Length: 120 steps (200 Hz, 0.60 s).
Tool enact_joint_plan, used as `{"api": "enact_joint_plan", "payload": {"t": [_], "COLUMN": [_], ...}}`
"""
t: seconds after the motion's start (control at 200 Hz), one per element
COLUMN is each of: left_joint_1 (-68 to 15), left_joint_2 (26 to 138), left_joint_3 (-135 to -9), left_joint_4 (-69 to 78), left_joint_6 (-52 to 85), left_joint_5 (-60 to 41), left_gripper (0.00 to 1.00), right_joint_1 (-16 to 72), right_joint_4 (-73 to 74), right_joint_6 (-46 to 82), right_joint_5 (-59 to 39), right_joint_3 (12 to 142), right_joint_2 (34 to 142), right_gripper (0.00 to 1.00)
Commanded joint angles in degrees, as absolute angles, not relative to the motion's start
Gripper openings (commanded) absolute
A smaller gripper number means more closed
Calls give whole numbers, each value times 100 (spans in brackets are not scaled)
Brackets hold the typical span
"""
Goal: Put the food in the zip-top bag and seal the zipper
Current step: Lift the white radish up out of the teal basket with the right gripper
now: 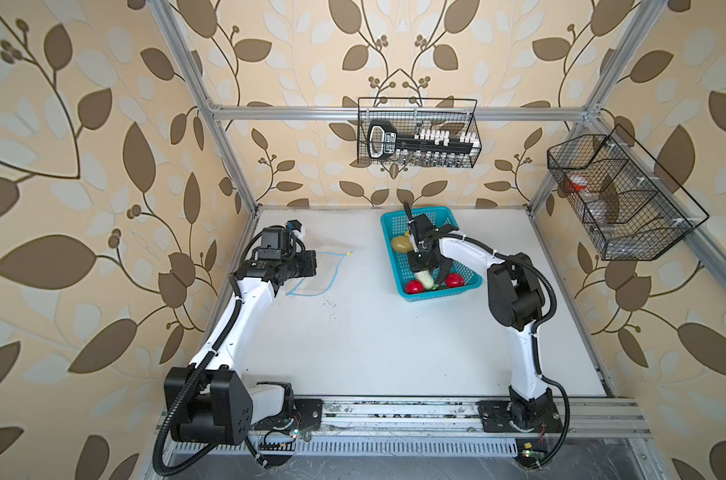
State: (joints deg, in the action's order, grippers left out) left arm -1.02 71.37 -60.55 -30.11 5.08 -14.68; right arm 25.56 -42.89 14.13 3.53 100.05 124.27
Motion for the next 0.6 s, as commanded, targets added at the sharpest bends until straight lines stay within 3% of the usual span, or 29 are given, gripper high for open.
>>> {"api": "enact_joint_plan", "payload": {"t": [0.0,0.595], "left_joint_1": [-20,61], "left_joint_2": [7065,7100], "left_joint_3": [-5978,-6025], "left_joint_4": [-2857,-2912], "left_joint_6": [590,840], "left_joint_5": [-1600,-1837], "left_gripper": [0,0], "right_joint_1": [2523,2366], "right_joint_4": [-4107,-2724], "right_joint_6": [1567,2284], "right_joint_5": [220,79], "right_joint_3": [9801,8621], "right_joint_2": [12000,10798], "right_gripper": [40,36]}}
